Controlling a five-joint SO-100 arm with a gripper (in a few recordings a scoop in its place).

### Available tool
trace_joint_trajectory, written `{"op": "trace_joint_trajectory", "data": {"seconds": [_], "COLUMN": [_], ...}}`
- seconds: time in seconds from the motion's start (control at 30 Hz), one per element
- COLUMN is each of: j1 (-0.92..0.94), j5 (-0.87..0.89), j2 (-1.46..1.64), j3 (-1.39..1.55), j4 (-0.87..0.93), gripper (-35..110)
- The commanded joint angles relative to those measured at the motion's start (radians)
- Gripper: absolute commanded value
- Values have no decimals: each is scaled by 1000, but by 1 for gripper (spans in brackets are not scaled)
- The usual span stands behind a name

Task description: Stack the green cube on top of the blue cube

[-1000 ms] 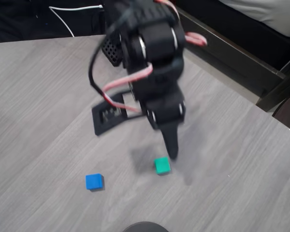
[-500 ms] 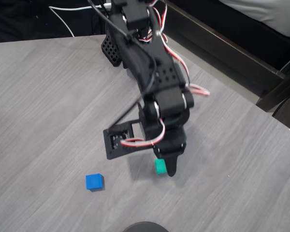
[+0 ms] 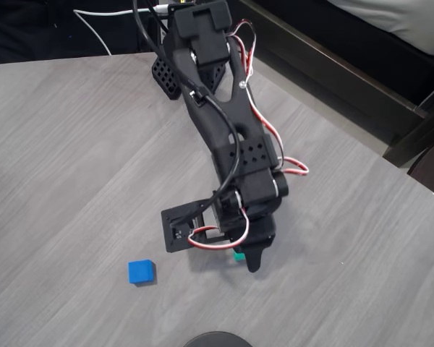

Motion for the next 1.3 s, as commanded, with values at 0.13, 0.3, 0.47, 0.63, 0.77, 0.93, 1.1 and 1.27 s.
{"op": "trace_joint_trajectory", "data": {"seconds": [0.13, 0.3, 0.47, 0.63, 0.77, 0.93, 1.1, 1.27], "j1": [3, 12, 25, 46, 55, 66, 114, 229], "j5": [0, 15, 12, 9, 8, 0, -43, -123], "j2": [0, 9, 25, 54, 112, 212, 305, 341], "j3": [-34, -35, -35, -35, -35, -35, -35, -37], "j4": [-25, -26, -23, -9, 12, 38, 52, 51], "gripper": [34, 0, 0, 0, 0, 0, 0, 0]}}
